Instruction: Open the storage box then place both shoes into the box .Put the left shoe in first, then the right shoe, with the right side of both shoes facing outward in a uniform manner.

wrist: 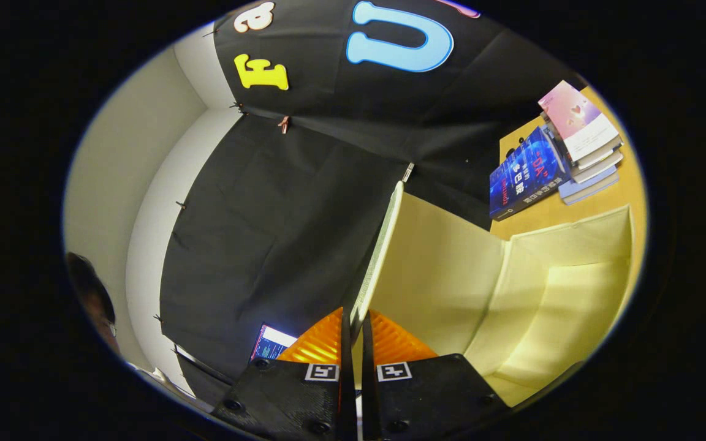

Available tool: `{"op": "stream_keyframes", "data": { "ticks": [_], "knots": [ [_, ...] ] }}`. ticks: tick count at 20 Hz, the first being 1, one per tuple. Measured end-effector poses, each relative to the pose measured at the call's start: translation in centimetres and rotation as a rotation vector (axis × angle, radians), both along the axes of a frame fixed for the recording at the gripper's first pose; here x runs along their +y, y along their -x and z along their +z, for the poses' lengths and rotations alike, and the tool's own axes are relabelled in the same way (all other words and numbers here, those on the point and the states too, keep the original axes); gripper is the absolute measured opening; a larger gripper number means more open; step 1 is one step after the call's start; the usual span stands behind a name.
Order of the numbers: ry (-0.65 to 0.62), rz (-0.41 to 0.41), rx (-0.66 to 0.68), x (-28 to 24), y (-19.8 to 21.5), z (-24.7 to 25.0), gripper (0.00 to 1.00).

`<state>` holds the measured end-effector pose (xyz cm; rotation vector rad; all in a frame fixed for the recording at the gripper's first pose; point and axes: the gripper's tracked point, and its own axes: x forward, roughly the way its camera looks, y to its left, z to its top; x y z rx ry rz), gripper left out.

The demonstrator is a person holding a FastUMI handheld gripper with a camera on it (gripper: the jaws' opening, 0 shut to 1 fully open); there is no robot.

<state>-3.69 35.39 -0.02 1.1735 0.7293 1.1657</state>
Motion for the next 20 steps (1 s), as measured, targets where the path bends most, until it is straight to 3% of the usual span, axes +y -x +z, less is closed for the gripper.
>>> {"op": "stream_keyframes", "data": {
  "ticks": [4,6,13,16,20],
  "knots": [
    [0.03,0.018,-0.017,3.2,0.3,-0.1,0.1],
    [0.071,0.023,-0.032,4.3,0.5,-1.0,0.19],
    [0.173,-0.003,-0.066,4.4,0.6,-3.6,0.91],
    [0.209,-0.061,-0.085,1.9,-0.3,-4.1,0.97],
    [0.309,-0.165,-0.108,-3.8,-1.6,-5.4,0.97]
  ]
}}
